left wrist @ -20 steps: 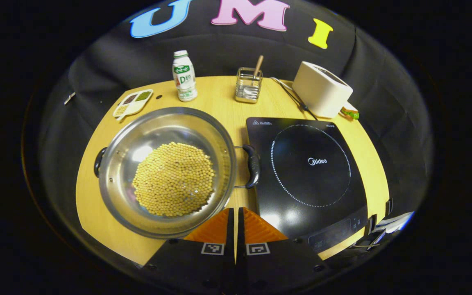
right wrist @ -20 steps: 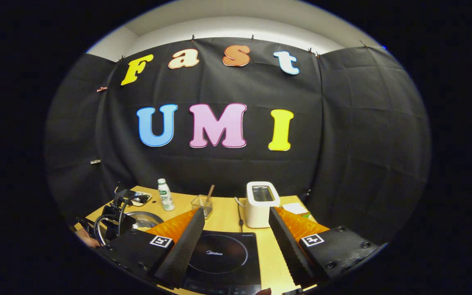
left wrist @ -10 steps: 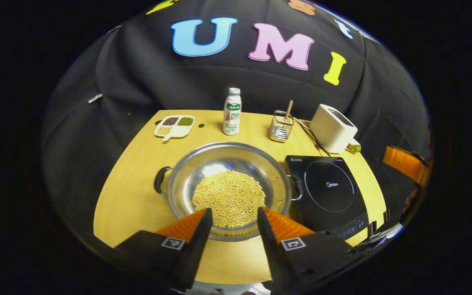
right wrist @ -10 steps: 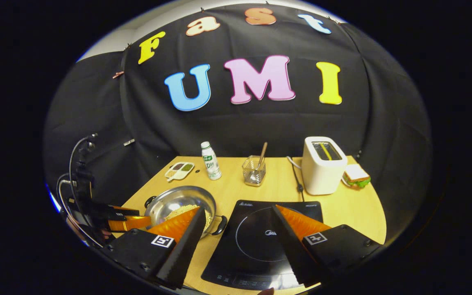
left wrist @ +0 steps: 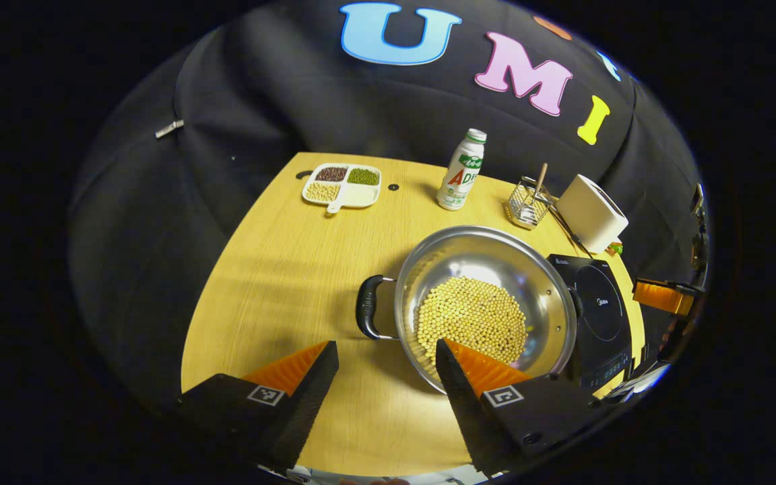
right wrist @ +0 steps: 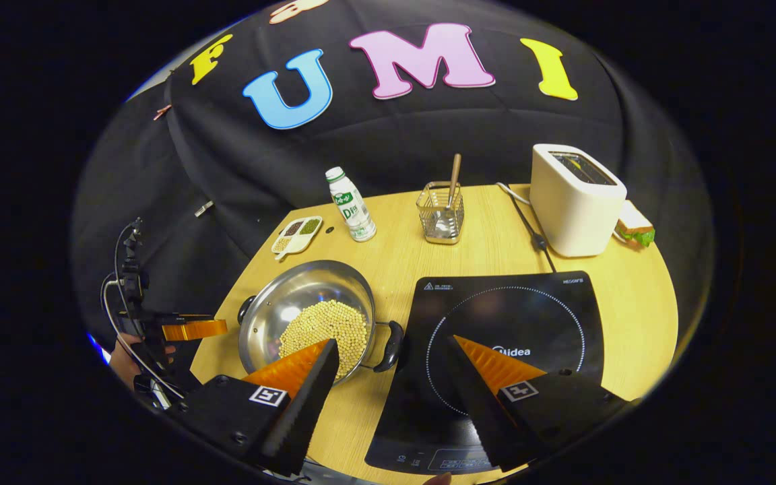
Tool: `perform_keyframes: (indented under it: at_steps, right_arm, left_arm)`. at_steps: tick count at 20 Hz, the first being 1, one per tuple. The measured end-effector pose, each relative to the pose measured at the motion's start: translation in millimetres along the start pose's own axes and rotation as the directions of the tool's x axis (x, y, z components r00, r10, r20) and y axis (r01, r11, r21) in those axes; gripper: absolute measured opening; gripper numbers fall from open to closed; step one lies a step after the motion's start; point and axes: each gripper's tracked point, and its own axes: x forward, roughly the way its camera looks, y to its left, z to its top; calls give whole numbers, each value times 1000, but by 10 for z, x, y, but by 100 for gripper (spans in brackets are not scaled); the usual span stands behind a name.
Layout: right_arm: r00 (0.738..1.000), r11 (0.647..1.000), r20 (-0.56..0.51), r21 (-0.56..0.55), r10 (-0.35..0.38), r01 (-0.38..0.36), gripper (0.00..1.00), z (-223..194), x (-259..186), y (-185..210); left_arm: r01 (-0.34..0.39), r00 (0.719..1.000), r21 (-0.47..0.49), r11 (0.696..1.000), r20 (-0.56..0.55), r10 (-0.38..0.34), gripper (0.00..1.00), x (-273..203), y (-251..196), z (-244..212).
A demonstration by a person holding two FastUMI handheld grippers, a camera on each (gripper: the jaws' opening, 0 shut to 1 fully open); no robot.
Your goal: First push the handle of the pot to place it horizontally, then grasp the pot with both hands and set it on the induction cooktop.
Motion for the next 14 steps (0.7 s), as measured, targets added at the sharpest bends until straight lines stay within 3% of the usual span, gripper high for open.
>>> perform_keyframes:
  at_steps: [4,7,14]
  right_arm:
    - [995,999,-93,50,24,-19,99,-140,239,41]
    - [984,993,-171,116,42,-23,99,-234,405,64]
    - [984,997,-170,52,-45,55,99,-417,744,19]
  left_arm:
    - [64,995,-12,998,-80,-65,92,355,55,91]
    - [68,990,5,998,-120,-67,92,590,128,189]
    - [54,993,35,998,-107,-50,89,803,190,298]
